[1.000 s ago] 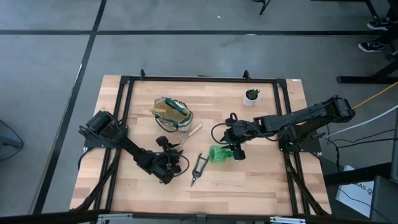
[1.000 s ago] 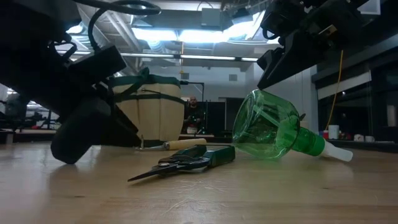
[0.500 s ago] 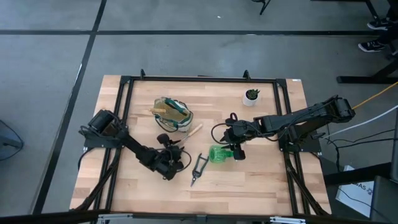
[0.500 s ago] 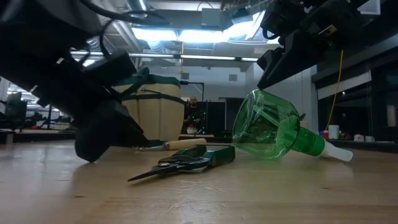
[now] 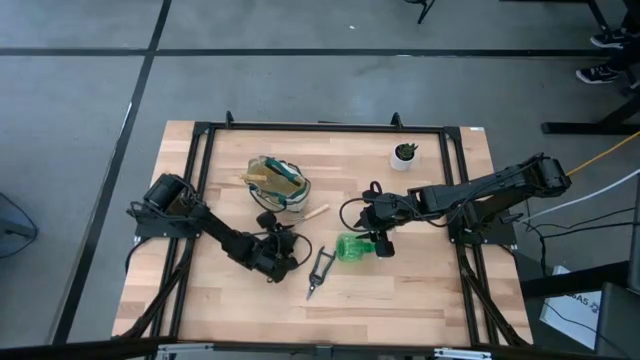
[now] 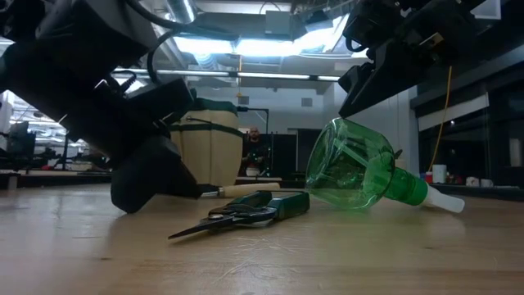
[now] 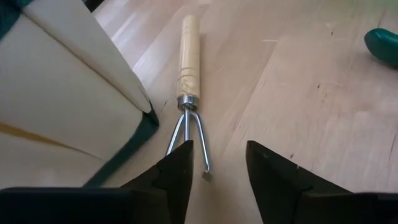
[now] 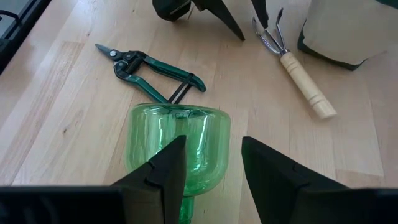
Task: Pick & Place Garden tools in Gardening bag
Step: Put the hand rake into the gardening bag
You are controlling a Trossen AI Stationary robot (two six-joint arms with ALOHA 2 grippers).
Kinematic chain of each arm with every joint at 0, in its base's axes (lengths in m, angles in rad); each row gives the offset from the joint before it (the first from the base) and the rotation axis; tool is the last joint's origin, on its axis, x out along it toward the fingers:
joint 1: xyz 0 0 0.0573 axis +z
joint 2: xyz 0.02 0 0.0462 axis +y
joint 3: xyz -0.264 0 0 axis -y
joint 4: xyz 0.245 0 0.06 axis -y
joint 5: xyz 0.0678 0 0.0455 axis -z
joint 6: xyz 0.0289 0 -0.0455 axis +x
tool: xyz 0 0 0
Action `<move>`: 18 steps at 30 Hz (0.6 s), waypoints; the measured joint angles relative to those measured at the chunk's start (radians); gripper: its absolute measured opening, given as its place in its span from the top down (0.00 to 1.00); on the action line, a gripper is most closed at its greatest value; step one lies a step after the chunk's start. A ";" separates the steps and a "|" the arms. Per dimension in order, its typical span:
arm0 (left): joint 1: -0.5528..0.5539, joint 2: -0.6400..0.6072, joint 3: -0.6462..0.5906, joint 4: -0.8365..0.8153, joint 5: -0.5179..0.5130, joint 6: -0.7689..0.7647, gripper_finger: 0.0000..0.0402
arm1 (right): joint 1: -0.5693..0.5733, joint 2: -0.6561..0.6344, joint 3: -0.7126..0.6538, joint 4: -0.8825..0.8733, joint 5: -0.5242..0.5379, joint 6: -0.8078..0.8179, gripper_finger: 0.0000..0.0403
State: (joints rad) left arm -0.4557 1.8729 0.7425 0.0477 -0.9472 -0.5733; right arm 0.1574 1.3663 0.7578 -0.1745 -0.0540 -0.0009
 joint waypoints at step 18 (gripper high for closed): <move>0.045 0.000 0.000 0.004 0.007 0.016 0.98 | 0.000 0.000 0.000 0.000 0.000 0.000 0.61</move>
State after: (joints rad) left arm -0.4108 1.8729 0.7425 0.0518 -0.9397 -0.5571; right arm 0.1575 1.3663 0.7577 -0.1745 -0.0540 -0.0006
